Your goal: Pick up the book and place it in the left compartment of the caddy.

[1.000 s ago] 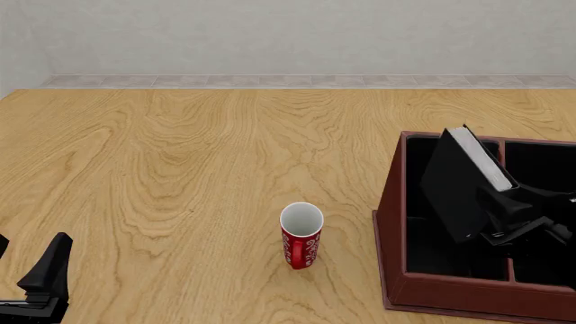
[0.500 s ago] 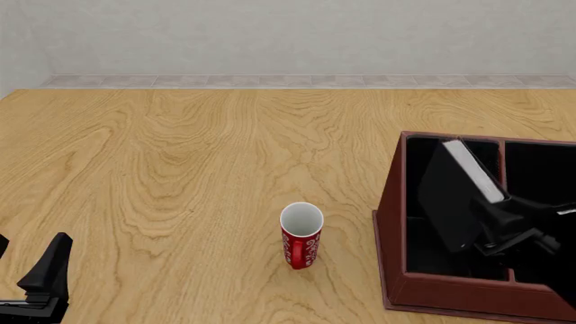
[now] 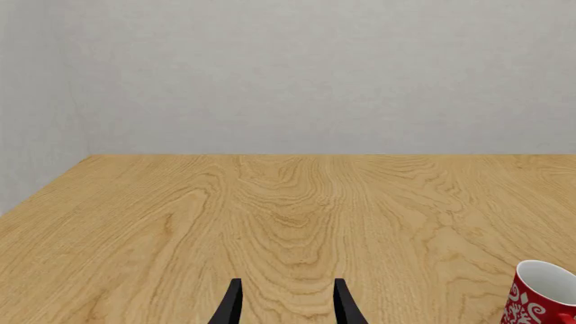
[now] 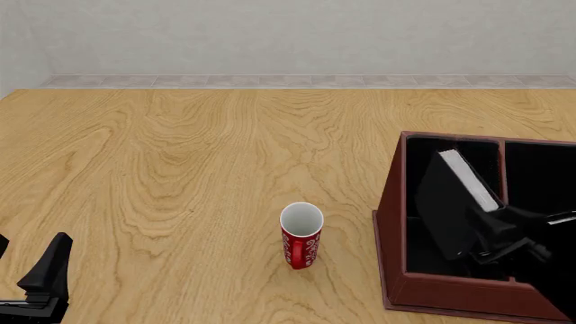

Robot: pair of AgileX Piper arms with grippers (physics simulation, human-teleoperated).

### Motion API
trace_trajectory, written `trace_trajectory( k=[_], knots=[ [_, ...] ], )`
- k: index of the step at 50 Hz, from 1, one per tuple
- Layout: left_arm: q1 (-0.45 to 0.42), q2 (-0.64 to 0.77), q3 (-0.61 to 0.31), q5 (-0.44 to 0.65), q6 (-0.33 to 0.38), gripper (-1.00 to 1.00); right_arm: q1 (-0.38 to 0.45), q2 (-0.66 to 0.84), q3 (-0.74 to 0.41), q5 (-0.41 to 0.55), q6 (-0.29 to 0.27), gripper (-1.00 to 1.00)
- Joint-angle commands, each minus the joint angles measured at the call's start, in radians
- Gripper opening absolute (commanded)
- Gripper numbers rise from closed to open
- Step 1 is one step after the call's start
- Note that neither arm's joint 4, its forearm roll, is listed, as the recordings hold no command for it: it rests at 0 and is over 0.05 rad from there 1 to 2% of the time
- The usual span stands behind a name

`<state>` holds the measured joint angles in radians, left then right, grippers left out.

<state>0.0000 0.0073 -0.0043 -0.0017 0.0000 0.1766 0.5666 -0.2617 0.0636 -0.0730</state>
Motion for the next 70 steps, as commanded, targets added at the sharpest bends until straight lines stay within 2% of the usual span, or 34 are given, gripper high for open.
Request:
trace_trajectory(
  k=[1,70],
  knots=[
    [0.0,0.0,0.0,0.0,0.0,1.0,0.004,-0.003,0.004,-0.024,0.022,-1.0],
    [0.0,0.0,0.0,0.0,0.0,1.0,0.003,0.052,0.14,-0.184,0.022,-1.0]
  ],
)
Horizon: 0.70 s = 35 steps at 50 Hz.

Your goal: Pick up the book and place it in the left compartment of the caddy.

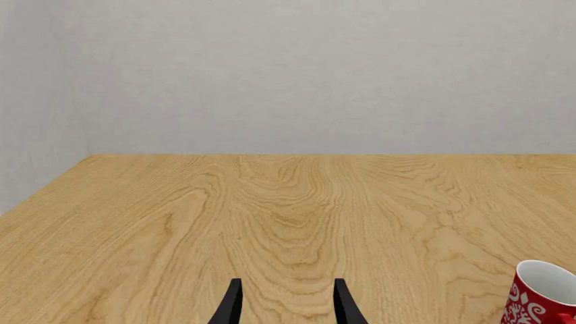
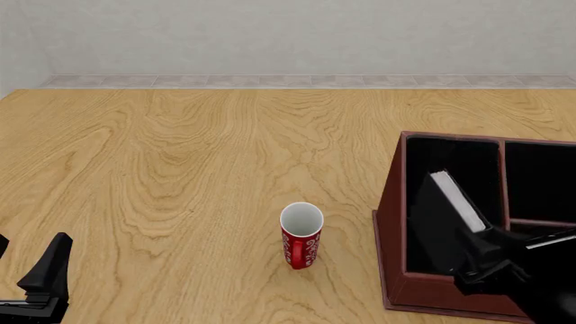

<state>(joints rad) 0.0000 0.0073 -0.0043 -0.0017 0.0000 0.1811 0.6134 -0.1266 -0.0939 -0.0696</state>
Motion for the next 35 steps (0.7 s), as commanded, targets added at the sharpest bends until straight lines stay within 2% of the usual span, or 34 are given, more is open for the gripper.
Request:
trace_trajectory(
  k=[1,21,35],
  knots=[
    [0.0,0.0,0.0,0.0,0.0,1.0,-0.001,0.008,0.007,-0.03,0.018,-1.0],
    [0.0,0.0,0.0,0.0,0.0,1.0,0.002,0.058,0.035,-0.098,0.018,-1.0],
    [0.0,0.0,0.0,0.0,0.0,1.0,0.001,0.06,0.041,-0.108,0.021,-1.0]
  ],
)
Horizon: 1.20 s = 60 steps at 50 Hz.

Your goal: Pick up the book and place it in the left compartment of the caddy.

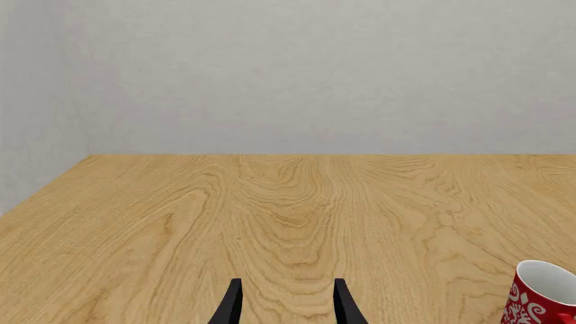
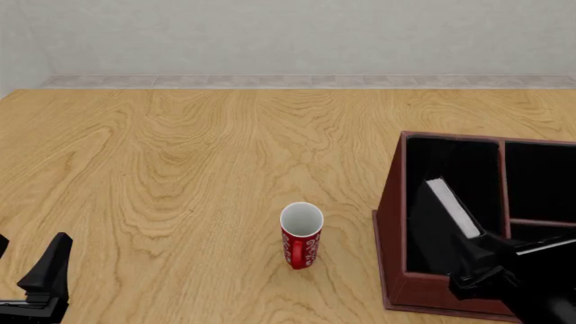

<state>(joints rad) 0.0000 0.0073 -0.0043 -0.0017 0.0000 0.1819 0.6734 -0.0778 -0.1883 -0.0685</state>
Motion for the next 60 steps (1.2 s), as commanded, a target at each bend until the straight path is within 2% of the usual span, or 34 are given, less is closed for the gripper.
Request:
trace_trajectory(
  k=[1,11,12,36,50,60],
  knots=[
    [0.0,0.0,0.0,0.0,0.0,1.0,-0.001,0.0,-0.008,-0.013,0.02,-1.0],
    [0.0,0.0,0.0,0.0,0.0,1.0,0.002,0.009,-0.008,-0.02,0.022,-1.0],
    [0.0,0.0,0.0,0.0,0.0,1.0,0.002,0.007,-0.008,-0.019,0.021,1.0],
    [0.0,0.0,0.0,0.0,0.0,1.0,0.005,-0.003,-0.012,-0.009,0.02,1.0],
    [0.0,0.0,0.0,0.0,0.0,1.0,0.004,-0.067,-0.035,0.066,0.023,1.0],
    [0.0,0.0,0.0,0.0,0.0,1.0,0.004,-0.142,-0.073,0.158,0.026,1.0]
  ],
)
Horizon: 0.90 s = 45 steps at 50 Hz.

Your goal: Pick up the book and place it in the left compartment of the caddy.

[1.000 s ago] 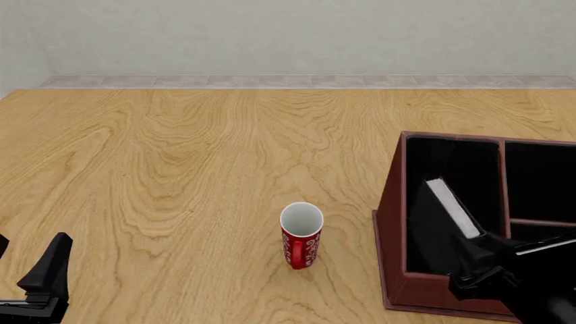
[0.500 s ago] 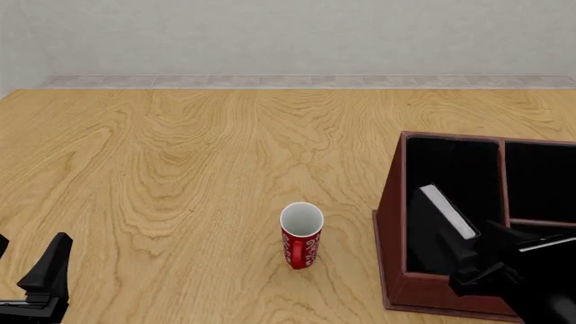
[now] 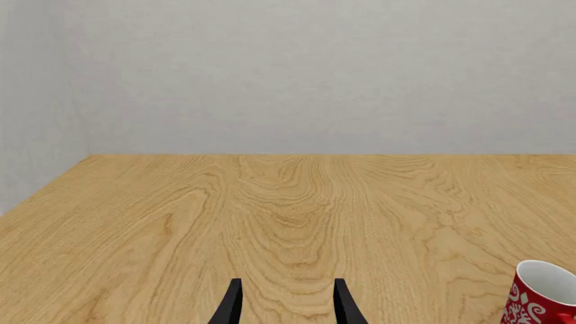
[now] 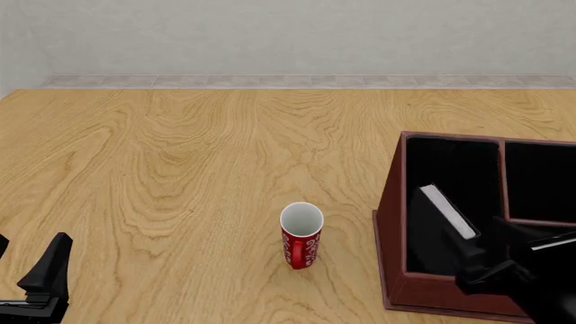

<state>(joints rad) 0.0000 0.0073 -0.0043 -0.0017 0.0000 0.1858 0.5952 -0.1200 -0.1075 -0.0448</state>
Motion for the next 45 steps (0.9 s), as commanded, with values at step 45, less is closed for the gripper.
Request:
trace_trajectory(
  k=[45],
  knots=[
    [0.0,0.0,0.0,0.0,0.0,1.0,0.023,-0.272,-0.208,0.366,0.006,1.0]
  ],
)
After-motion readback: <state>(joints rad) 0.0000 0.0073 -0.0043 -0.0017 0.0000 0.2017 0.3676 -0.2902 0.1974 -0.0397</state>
